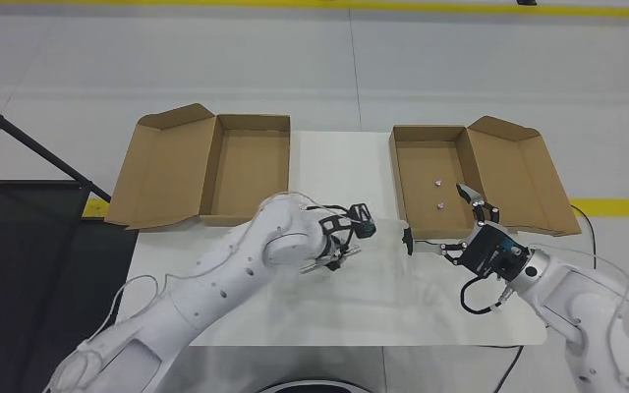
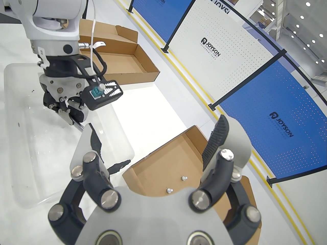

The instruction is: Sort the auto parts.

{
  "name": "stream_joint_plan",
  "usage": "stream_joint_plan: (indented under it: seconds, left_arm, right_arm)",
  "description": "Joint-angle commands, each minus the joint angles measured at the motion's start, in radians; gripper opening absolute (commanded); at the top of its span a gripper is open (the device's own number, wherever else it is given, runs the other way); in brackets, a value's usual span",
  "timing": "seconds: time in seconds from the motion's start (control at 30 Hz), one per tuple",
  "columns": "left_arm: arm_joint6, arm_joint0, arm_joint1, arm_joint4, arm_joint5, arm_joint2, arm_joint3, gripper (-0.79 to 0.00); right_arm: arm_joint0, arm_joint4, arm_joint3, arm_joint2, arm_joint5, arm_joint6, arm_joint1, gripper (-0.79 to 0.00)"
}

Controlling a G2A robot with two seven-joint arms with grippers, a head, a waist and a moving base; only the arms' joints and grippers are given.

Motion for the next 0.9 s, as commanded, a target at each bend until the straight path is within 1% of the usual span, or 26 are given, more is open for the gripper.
stream_joint_plan:
  seconds: [0.0, 0.1, 0.13, 0.43, 0.5, 0.6, 0.8, 0.87]
  left_arm:
    - [0.022, 0.029, 0.017, -0.023, -0.018, -0.058, -0.052, -0.785]
    - [0.044, 0.082, 0.046, -0.001, -0.007, -0.157, -0.137, -0.785]
    - [0.047, 0.098, 0.052, 0.007, -0.006, -0.176, -0.16, -0.785]
    - [0.047, 0.098, 0.052, 0.007, -0.006, -0.176, -0.16, -0.785]
    - [0.081, 0.114, 0.052, -0.003, -0.015, -0.172, -0.166, -0.785]
    - [0.133, 0.119, 0.057, -0.034, -0.007, -0.208, -0.173, -0.785]
    - [0.279, 0.156, 0.072, -0.152, 0.03, -0.341, -0.183, -0.785]
    - [0.33, 0.171, 0.075, -0.188, 0.033, -0.372, -0.192, -0.785]
  right_arm:
    - [0.0, 0.0, 0.0, 0.0, 0.0, 0.0, 0.0, 0.0]
    - [0.0, 0.0, 0.0, 0.0, 0.0, 0.0, 0.0, 0.0]
    - [0.0, 0.0, 0.0, 0.0, 0.0, 0.0, 0.0, 0.0]
    - [0.0, 0.0, 0.0, 0.0, 0.0, 0.0, 0.0, 0.0]
    - [0.0, 0.0, 0.0, 0.0, 0.0, 0.0, 0.0, 0.0]
    - [0.0, 0.0, 0.0, 0.0, 0.0, 0.0, 0.0, 0.0]
    - [0.0, 0.0, 0.0, 0.0, 0.0, 0.0, 0.0, 0.0]
    - [0.0, 0.0, 0.0, 0.0, 0.0, 0.0, 0.0, 0.0]
